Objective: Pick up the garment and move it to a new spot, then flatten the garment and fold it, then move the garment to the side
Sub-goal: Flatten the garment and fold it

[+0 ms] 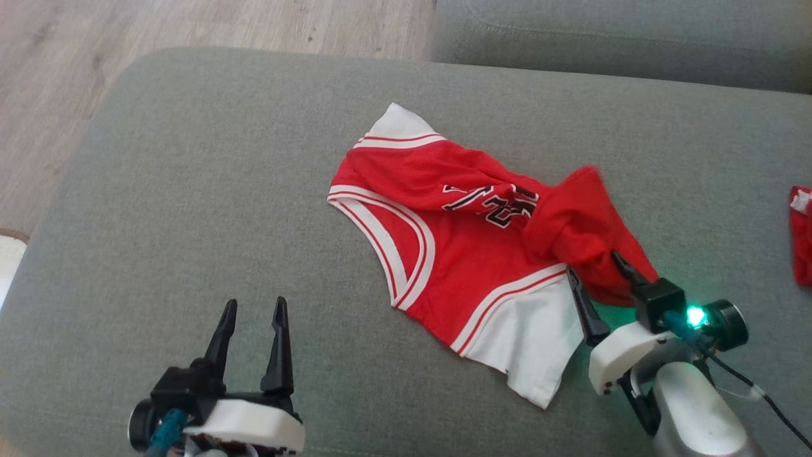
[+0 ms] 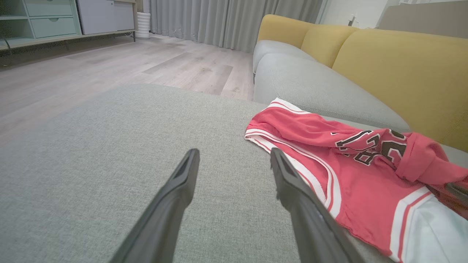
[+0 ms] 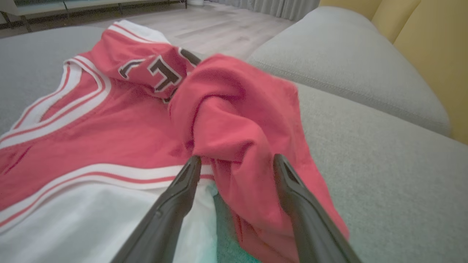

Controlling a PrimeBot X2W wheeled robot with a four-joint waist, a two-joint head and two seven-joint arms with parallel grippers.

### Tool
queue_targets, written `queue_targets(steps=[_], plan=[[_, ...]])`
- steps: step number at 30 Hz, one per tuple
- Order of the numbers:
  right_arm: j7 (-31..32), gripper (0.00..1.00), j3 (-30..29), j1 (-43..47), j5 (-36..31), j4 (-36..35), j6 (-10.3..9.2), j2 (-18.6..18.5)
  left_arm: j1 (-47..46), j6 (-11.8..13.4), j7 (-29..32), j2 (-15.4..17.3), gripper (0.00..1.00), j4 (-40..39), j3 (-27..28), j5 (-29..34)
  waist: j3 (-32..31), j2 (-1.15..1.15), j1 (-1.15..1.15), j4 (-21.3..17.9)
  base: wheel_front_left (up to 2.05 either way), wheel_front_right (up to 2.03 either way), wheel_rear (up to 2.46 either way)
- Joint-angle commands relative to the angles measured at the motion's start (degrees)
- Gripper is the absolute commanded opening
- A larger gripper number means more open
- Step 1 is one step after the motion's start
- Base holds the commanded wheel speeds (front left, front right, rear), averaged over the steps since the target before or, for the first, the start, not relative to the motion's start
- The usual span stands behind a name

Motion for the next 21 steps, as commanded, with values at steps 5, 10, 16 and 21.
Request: queue_targets(steps=[5,10,16,21], plan=[[0.6,1.00,0.7,1.4,3.7,-9.0,0.37,-1.8,-0.4,0.3,-0.4,1.4,1.00,-2.0,2.1,0.1,-0.7,0.00,0.00,0.0,0.00,0.00,0.00],[6.4,1.00,-2.9,0.9,7.1,-17.7,0.37,-4.2,-0.8,0.2,-0.4,1.1,1.00,-2.3,1.9,0.1,-0.2,0.00,0.00,1.2,0.00,0.00,0.00],[14.2,1.00,-4.2,-6.1,8.2,-16.9,0.37,-7.1,-2.6,-0.4,-0.4,0.3,1.00,-2.4,1.4,0.6,2.7,0.00,0.00,4.4,0.00,0.00,0.00],[19.5,1.00,-3.2,-13.6,7.4,-8.6,0.37,-9.6,-4.1,-1.0,-0.5,-0.7,1.00,-1.9,1.3,1.0,5.3,0.00,0.00,8.0,0.00,0.00,0.00]])
